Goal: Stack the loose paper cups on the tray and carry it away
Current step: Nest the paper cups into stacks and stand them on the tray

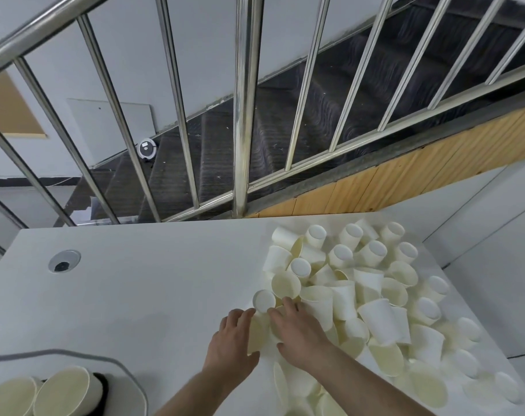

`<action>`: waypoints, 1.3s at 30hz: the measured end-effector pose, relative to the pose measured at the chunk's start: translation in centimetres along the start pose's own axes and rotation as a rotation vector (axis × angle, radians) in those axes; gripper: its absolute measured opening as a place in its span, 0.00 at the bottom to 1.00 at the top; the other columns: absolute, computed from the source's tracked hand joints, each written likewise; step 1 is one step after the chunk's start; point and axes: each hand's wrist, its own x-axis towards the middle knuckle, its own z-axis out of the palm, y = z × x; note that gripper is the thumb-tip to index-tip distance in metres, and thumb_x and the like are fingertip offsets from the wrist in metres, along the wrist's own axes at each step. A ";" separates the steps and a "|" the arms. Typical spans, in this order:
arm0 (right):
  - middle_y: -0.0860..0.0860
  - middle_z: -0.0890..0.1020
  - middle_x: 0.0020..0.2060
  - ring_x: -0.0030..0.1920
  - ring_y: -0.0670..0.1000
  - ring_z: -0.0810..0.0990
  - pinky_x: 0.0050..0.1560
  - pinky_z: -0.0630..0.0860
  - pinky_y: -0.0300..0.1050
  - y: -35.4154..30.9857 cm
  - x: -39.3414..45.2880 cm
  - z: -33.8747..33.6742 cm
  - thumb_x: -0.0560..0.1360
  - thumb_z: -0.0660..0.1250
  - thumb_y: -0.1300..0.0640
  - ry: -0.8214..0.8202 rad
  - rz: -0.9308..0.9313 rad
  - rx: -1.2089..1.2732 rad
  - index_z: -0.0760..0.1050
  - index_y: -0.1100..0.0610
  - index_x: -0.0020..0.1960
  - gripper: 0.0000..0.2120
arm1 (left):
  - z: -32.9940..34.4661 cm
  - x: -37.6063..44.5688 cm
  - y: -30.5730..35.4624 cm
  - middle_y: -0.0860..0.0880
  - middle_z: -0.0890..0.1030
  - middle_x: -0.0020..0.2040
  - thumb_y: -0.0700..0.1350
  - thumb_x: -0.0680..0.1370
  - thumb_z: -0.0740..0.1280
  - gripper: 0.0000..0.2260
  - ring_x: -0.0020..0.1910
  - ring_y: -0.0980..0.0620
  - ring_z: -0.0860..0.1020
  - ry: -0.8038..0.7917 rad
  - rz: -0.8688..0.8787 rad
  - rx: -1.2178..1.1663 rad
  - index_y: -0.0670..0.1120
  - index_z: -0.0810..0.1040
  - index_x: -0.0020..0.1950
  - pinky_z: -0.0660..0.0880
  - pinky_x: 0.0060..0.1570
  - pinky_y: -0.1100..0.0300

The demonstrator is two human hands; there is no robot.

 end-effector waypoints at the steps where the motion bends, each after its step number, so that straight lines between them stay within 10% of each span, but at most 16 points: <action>1: 0.56 0.63 0.65 0.62 0.59 0.68 0.56 0.73 0.49 0.0 0.0 -0.1 0.75 0.67 0.56 0.001 0.000 -0.003 0.61 0.53 0.70 0.25 | 0.0 0.0 0.0 0.55 0.62 0.68 0.51 0.73 0.66 0.33 0.66 0.53 0.65 -0.002 0.000 0.001 0.53 0.54 0.74 0.71 0.57 0.62; 39: 0.49 0.61 0.69 0.67 0.52 0.62 0.50 0.75 0.42 -6.8 -10.9 -3.6 0.73 0.64 0.54 0.284 0.052 0.118 0.55 0.52 0.76 0.34 | -3.5 -11.1 -1.1 0.52 0.65 0.64 0.48 0.70 0.68 0.34 0.61 0.51 0.69 0.264 0.078 -0.134 0.53 0.59 0.73 0.74 0.50 0.61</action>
